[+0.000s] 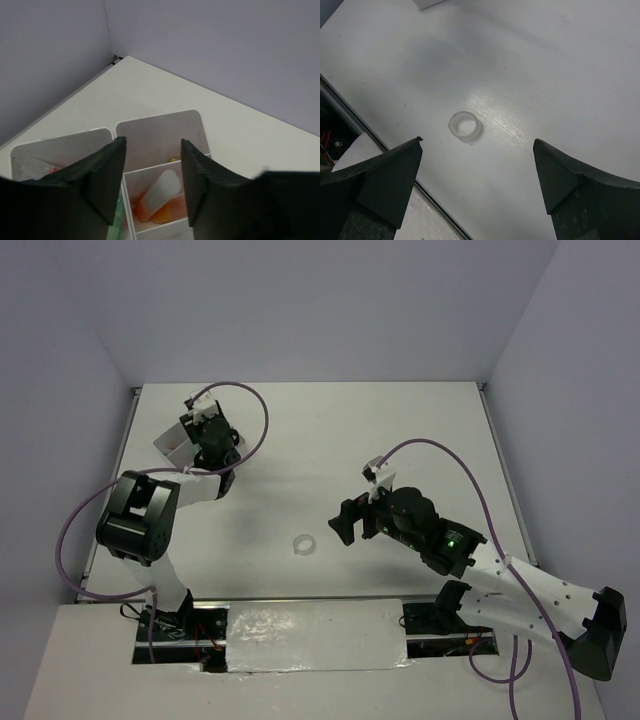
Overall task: Sort the stationery into containers
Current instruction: Place the stationery in the storage box, then pick up the stationery from the center of the board.
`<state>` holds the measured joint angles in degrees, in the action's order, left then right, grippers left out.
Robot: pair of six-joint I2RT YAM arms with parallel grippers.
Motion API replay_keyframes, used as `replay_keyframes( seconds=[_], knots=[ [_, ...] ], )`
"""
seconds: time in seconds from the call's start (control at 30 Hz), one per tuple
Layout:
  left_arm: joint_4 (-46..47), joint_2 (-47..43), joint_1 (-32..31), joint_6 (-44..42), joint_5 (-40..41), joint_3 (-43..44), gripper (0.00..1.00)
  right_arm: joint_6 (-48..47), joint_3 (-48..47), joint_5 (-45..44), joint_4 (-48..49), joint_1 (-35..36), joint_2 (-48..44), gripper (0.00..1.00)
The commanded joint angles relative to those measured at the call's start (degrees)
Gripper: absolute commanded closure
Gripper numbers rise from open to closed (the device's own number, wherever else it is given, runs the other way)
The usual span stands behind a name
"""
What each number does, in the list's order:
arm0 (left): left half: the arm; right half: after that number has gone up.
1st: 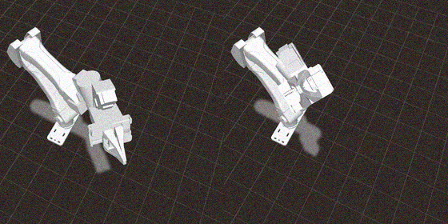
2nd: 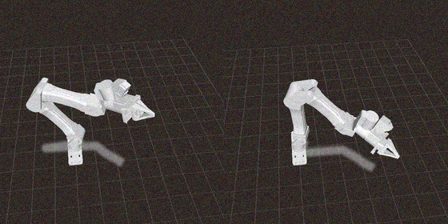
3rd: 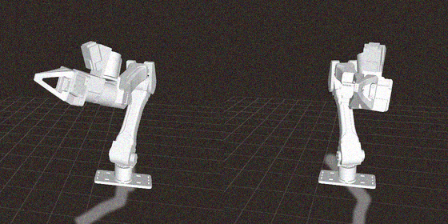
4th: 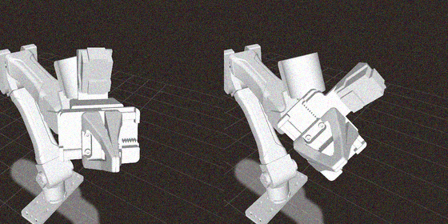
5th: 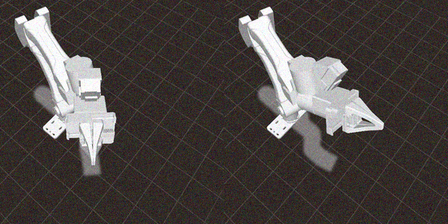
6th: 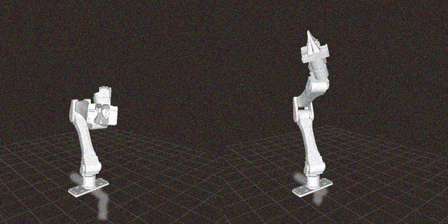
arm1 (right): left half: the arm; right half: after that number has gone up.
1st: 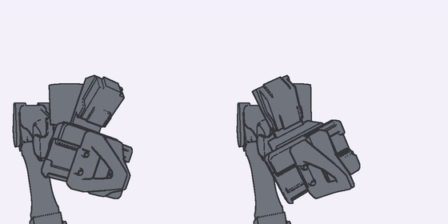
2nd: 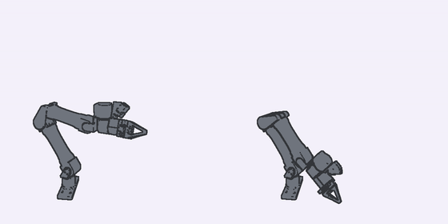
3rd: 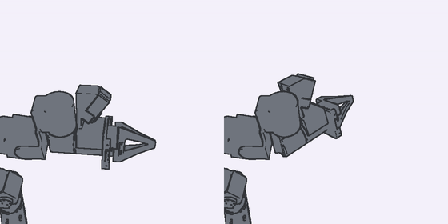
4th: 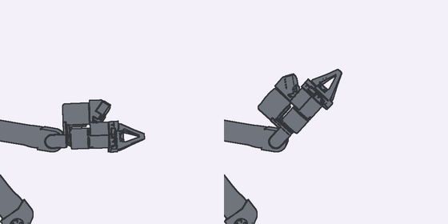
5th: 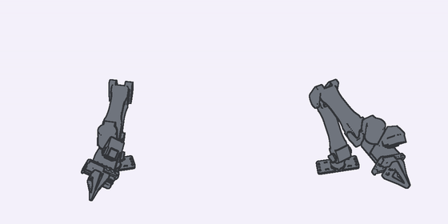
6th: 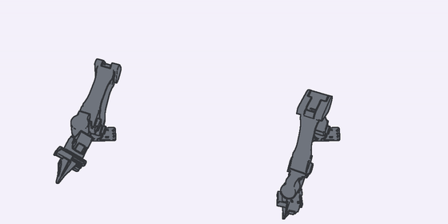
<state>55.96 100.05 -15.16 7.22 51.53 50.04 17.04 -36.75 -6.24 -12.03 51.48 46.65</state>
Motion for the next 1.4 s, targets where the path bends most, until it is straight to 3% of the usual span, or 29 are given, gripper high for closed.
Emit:
replay_keyframes(
  seconds=[0.0,0.1,0.13,0.23,0.27,0.33,0.37,0.53,0.7,0.73,0.87,0.97,1.07,1.2,1.37],
  knots=[
    [3.5,-1.0,0.2,3.1,1.2,-1.2,0.37,-0.9,-2.9,0.4,0.8,-0.2,-0.3,0.00],
    [0.7,-4.2,0.0,6.0,0.3,-2.1,0.23,-0.8,-3.0,0.4,0.6,-0.2,-0.9,0.00],
    [-0.8,-7.2,-0.1,8.4,0.1,-2.2,0.13,-0.8,-3.0,0.4,0.6,-0.2,-0.9,0.00],
    [-12.7,-13.6,-1.4,14.1,-3.3,-0.2,0.01,-0.6,-3.4,-0.1,0.2,-0.2,-0.8,0.00],
    [-22.5,-15.0,-2.2,15.7,-4.8,2.5,0.01,-0.3,-3.8,-0.5,-0.4,-0.2,-0.9,0.00],
    [-33.2,-18.4,-2.9,20.6,-10.4,5.7,0.01,-0.2,-4.3,-1.7,-1.1,-0.2,-1.7,0.00],
    [-43.9,-19.3,-3.8,22.2,-12.4,8.6,0.01,0.0,-4.5,-1.9,-1.4,-0.2,-2.1,0.00],
    [-61.7,-24.9,-9.4,26.0,-24.8,8.9,0.01,-0.1,-5.8,-2.2,-4.6,-0.2,-4.5,0.00],
    [-74.4,-25.6,-22.3,27.7,-29.5,7.6,0.01,0.3,-6.5,-4.4,-8.6,-0.2,-6.7,0.00],
    [-75.6,-25.4,-26.8,27.9,-29.6,7.6,0.01,0.4,-6.8,-4.7,-9.9,-0.3,-7.3,0.00],
    [-77.6,-25.3,-33.2,30.7,-31.5,5.0,0.05,1.5,-7.0,-5.5,-12.2,-0.3,-9.7,0.00],
    [-79.2,-24.2,-35.3,32.8,-31.1,3.5,0.21,2.1,-7.1,-4.4,-12.8,-0.2,-10.1,0.00],
    [-79.6,-22.9,-36.0,32.4,-32.2,2.2,0.25,2.6,-6.7,-3.4,-12.7,-0.2,-9.7,0.00],
    [-76.4,-18.7,-37.3,29.3,-39.1,2.2,0.24,2.7,-6.1,-2.3,-12.1,-0.2,-8.8,0.00],
    [-78.5,-12.2,-40.9,29.1,-37.8,5.8,0.19,2.6,-6.1,-1.6,-11.6,-0.2,-7.2,0.00]
  ],
)
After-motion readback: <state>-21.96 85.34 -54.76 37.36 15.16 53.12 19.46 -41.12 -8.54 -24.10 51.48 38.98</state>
